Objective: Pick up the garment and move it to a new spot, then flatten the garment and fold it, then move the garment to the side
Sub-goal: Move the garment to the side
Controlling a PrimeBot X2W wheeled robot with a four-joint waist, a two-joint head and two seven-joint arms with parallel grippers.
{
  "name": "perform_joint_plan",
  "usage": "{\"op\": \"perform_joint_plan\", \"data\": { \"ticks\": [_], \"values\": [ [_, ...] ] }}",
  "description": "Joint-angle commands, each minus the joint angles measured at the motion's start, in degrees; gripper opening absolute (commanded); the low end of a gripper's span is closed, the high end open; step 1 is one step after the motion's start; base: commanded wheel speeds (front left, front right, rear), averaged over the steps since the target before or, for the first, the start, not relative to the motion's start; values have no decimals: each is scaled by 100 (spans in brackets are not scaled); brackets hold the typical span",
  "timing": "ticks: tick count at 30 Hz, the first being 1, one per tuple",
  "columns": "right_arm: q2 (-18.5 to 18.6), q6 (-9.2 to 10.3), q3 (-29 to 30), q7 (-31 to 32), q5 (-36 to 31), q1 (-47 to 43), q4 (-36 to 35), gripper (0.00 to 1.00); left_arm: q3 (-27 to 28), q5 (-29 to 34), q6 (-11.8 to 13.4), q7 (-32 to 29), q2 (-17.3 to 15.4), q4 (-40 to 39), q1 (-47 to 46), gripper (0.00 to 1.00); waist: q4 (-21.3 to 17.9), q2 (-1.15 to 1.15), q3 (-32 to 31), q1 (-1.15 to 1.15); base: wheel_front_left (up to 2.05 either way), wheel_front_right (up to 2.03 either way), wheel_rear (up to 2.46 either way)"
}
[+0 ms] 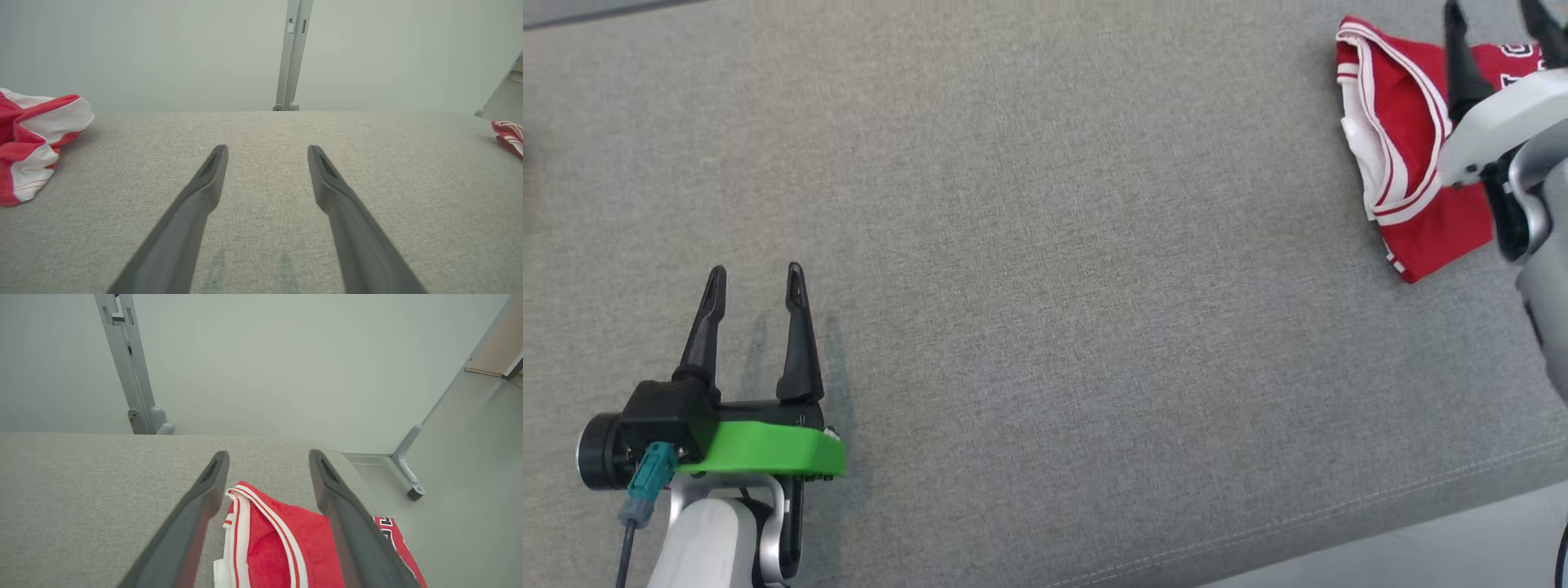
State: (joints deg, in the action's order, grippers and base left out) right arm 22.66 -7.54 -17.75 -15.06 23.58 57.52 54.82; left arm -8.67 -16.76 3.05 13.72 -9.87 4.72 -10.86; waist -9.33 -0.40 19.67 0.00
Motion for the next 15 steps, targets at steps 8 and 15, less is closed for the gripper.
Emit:
{"op": "perform_joint_plan", "data": {
  "ticks": [8,15],
  "values": [
    [-521,11,363,-18,-433,-1337,-1163,100,318,-177,114,137,173,419,437,100,292,40,-1202,0,0,0,0],
    [-1181,11,898,-18,-889,-2530,-2200,100,603,-166,150,148,292,549,875,100,466,40,-1644,0,0,0,0]
  ]
}}
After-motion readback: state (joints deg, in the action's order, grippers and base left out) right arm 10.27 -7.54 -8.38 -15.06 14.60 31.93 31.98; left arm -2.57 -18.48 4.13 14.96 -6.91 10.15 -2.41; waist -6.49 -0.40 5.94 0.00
